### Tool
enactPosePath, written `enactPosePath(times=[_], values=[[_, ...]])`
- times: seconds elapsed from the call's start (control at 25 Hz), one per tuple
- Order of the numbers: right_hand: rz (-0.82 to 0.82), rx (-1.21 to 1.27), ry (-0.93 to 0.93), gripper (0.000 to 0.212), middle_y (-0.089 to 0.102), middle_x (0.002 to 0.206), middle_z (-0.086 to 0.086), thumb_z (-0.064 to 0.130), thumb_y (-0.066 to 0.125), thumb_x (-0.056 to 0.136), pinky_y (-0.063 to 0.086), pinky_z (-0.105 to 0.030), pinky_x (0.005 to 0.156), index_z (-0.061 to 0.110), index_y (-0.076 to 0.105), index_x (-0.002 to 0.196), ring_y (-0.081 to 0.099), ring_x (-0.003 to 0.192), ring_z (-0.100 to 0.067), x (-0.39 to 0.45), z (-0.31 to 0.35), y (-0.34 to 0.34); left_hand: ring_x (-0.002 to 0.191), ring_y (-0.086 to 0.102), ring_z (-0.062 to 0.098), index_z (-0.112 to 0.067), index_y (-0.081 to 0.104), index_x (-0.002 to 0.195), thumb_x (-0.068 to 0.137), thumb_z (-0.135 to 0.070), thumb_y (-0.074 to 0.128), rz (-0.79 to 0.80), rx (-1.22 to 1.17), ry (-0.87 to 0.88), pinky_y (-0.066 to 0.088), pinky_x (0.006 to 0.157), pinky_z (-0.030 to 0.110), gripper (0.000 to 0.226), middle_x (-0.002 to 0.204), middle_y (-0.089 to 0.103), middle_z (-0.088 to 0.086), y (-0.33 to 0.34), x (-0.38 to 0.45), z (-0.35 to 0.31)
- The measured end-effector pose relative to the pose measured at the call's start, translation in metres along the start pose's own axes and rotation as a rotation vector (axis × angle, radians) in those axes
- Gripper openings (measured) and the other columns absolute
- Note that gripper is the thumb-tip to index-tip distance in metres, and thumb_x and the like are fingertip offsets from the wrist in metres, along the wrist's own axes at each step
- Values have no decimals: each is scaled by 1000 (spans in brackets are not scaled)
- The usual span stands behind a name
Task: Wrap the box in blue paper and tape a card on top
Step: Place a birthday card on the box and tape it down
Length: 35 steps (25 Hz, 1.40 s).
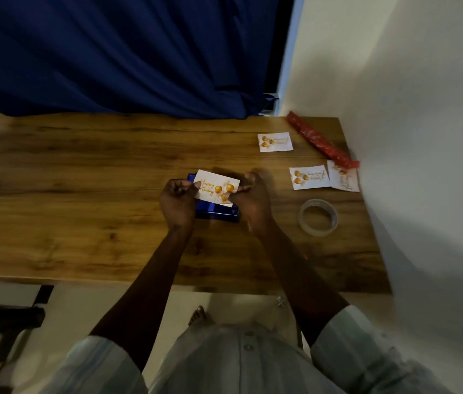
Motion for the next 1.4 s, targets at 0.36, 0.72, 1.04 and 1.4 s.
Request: enactPosePath(times=[0.36,0.72,1.04,1.4], values=[[-201,-387,-172,51,46,138,-10,5,64,89,51,-31,89,12,44,136,51,123,-23,1,-13,51,116,57,15,-22,63,124,97,-24,55,216,483,184,52,87,25,28,129,60,3,-26,40,37],[-212,-826,-453,34,50,132,-16,9,62,88,29,-28,103,5,61,121,44,126,-31,-7,-35,61,135,42,25,-20,42,144,102,-27,44,474,631,272,35,112,40,43,147,45,8,-35,38,48],[-170,-787,-594,32,52,134,-14,20,55,94,40,-36,101,5,61,120,45,127,-32,-10,-48,55,127,48,28,-22,25,151,103,-20,41,414,681,270,32,93,25,51,147,42,12,-32,20,42],[-136,-786,-595,41,50,137,-15,29,43,96,40,-40,104,6,58,126,41,130,-34,-9,-57,55,108,56,20,-23,29,151,103,-22,41,356,726,253,39,82,24,50,136,53,12,-31,22,42]])
Point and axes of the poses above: each hand's wrist, its own x-axis towards the middle knuckle, its own y-axis out of the palm, z = x × y, the point moved 5 cm from there along x, towards the middle knuckle
